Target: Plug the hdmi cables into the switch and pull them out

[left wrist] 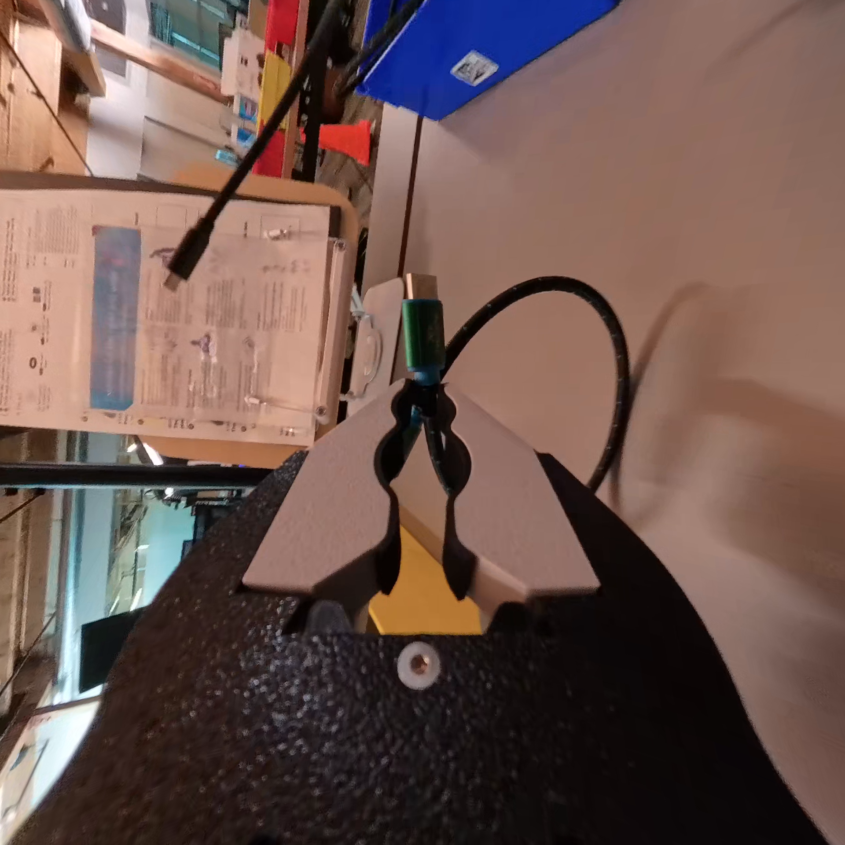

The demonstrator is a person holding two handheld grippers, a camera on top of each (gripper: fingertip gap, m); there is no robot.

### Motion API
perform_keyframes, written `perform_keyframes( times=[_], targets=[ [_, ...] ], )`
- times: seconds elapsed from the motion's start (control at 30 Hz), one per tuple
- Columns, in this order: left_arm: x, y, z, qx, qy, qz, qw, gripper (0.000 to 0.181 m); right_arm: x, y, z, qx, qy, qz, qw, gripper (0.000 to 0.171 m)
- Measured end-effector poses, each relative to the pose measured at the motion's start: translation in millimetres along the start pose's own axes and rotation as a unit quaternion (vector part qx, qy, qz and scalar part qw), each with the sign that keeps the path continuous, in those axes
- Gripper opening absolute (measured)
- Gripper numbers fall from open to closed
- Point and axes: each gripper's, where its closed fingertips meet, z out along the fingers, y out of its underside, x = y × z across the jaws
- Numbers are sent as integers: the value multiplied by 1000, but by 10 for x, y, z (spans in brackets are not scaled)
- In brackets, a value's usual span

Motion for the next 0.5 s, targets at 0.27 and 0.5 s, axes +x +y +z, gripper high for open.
perform_keyframes(
  times=[0.27, 0.5],
  targets=[
    [616, -322, -464, 23, 232, -44, 971, 10, -16, 11, 7, -3, -4, -1, 1000, 71],
    [1016, -188, -484, -6, 308, -40, 950, 10, -42, 46, 25, -10, -8, -3, 1000, 71]
  ],
)
